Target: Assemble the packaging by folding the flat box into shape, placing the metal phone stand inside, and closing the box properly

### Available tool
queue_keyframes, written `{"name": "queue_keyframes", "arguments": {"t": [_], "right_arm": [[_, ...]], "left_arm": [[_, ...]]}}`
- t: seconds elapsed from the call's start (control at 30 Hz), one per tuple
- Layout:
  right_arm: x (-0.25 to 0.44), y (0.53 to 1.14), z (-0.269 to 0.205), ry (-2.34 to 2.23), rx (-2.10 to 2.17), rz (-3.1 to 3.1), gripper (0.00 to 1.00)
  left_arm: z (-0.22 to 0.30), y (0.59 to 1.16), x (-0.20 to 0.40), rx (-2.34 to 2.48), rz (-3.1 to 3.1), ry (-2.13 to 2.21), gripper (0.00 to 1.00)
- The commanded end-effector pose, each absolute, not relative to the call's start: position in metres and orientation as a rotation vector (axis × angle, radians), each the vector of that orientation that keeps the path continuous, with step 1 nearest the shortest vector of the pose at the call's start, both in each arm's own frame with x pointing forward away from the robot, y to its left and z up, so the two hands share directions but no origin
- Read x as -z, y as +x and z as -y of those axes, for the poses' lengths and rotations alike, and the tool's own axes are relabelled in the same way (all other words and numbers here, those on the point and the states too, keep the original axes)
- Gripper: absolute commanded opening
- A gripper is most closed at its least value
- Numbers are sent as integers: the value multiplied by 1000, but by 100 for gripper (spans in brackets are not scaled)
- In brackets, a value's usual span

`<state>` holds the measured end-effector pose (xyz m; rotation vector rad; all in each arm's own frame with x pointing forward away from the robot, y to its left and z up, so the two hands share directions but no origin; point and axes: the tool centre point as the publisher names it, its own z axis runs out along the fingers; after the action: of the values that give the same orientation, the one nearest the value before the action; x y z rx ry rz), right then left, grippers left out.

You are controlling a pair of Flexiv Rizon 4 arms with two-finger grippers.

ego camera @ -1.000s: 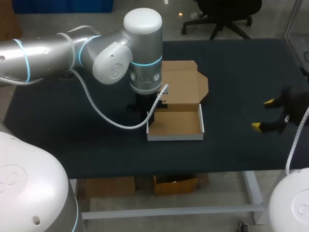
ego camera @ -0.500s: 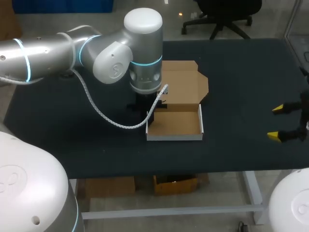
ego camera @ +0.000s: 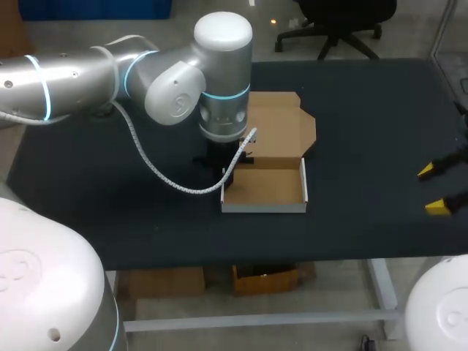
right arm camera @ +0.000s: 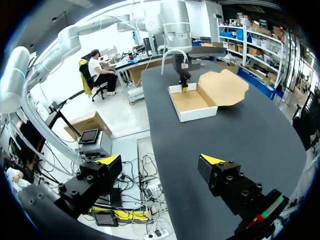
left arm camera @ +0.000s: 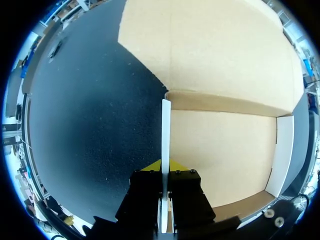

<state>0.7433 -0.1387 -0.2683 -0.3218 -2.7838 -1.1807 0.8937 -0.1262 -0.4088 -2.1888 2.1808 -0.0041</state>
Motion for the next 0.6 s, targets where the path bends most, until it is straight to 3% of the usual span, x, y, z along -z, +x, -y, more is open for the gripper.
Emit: {"name": "queue_keyframes", "arguments": {"t": [0.03,0.6], "right_arm": [[260,746,133,-144,1057,2527,100],[260,742,128,-529,1059,2765,100]], "left_arm": [[128,896,410,-9,-2174,-2187,0],[127,894,409,-1,-2177,-2193,0]]}}
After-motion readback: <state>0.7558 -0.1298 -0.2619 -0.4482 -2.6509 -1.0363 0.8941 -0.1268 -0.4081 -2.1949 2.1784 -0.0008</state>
